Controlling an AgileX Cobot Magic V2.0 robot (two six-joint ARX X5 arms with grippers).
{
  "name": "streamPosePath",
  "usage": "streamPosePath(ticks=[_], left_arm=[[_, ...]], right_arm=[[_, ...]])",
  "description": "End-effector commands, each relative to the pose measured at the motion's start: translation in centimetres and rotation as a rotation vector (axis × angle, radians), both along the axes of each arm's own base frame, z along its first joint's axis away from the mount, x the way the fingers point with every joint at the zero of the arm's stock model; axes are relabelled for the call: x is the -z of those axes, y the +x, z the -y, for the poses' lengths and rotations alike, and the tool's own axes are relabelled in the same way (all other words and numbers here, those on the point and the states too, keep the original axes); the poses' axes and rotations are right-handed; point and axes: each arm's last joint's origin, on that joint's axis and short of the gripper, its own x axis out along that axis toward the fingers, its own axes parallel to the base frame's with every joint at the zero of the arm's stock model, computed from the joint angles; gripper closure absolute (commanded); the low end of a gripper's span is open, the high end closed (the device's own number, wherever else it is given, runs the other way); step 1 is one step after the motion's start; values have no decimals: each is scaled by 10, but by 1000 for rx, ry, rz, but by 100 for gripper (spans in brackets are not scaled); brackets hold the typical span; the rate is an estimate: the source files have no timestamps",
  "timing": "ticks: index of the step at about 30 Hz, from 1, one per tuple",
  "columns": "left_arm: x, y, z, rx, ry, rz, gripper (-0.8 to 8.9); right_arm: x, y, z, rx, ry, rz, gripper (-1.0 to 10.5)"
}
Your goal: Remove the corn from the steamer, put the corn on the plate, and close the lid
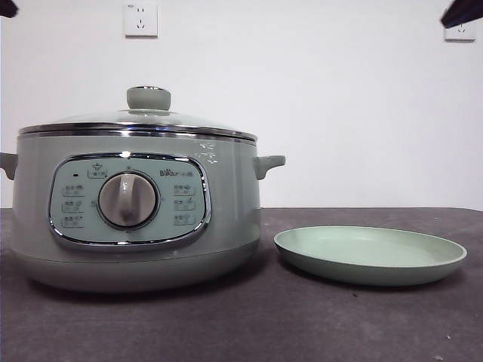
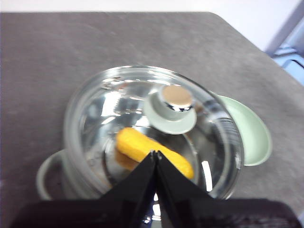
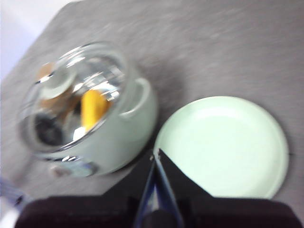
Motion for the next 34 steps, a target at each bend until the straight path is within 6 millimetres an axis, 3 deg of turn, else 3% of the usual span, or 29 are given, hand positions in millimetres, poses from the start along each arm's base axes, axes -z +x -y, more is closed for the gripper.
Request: streamPosePath(ticks=[1, 3, 5, 13, 24, 34], left_arm=[[-1, 4, 1, 9, 3, -2, 628], [-1, 8, 1, 2, -8, -12, 463], [0, 12, 2, -10, -31, -20, 398], [-5, 37, 16, 35, -88, 20, 401], [-15, 87, 67, 77, 62, -59, 405], [14, 114, 99, 99, 192, -156, 405]], right_arm=[[1, 3, -1, -23, -10, 5, 781], [2, 5, -1, -17, -9, -6, 626], [2, 5, -1, -10, -1, -16, 555], [2, 5, -1, -2, 11, -27, 545], [2, 5, -1, -2, 10, -29, 545], [2, 5, -1, -2, 10, -29, 545]])
